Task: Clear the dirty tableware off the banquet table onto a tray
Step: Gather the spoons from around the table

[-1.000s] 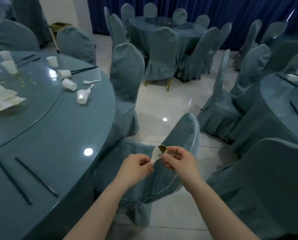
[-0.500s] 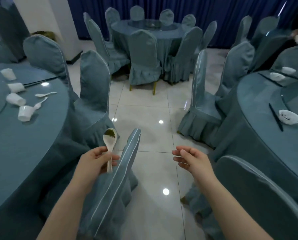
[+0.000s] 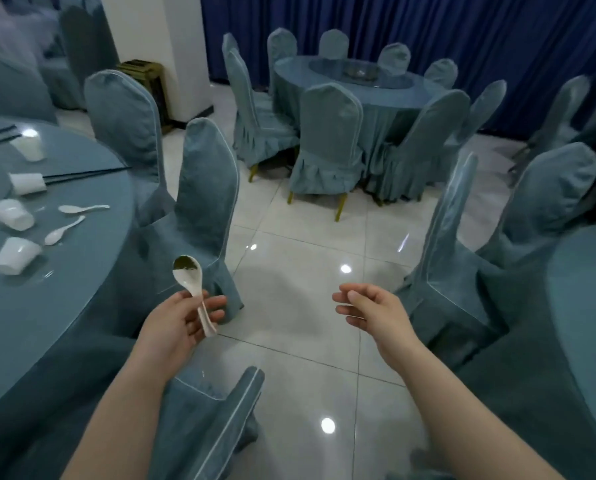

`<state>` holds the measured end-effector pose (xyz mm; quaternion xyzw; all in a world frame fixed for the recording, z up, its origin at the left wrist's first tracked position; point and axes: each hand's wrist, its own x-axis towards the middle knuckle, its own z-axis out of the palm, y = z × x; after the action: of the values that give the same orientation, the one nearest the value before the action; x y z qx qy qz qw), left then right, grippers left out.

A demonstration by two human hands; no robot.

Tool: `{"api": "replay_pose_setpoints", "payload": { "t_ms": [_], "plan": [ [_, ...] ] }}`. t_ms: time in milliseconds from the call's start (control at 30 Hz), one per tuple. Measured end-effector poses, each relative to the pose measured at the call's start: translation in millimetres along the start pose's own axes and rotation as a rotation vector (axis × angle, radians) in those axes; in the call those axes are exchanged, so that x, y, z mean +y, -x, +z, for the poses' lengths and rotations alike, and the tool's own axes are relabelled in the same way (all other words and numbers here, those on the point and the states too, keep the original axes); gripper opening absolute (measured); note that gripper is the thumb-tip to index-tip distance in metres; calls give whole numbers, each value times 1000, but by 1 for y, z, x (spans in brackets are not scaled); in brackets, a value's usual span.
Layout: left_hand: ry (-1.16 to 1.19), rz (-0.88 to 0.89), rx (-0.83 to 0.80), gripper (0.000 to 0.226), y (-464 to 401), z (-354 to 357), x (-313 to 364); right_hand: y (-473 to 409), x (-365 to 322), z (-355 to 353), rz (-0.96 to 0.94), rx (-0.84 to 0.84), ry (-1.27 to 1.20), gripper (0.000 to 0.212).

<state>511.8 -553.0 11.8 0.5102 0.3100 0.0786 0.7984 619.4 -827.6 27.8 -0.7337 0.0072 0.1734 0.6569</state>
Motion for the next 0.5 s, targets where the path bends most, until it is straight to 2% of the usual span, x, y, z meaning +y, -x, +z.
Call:
{"api": "replay_pose_setpoints", "payload": {
  "t_ms": [133, 500],
  "plan": [
    [-4, 37, 92, 11, -32, 12, 15, -78, -12, 17, 20, -110, 38, 19],
    [142, 160, 612, 16, -110, 31, 35, -302, -50, 83, -38, -555, 208, 16]
  ]
}}
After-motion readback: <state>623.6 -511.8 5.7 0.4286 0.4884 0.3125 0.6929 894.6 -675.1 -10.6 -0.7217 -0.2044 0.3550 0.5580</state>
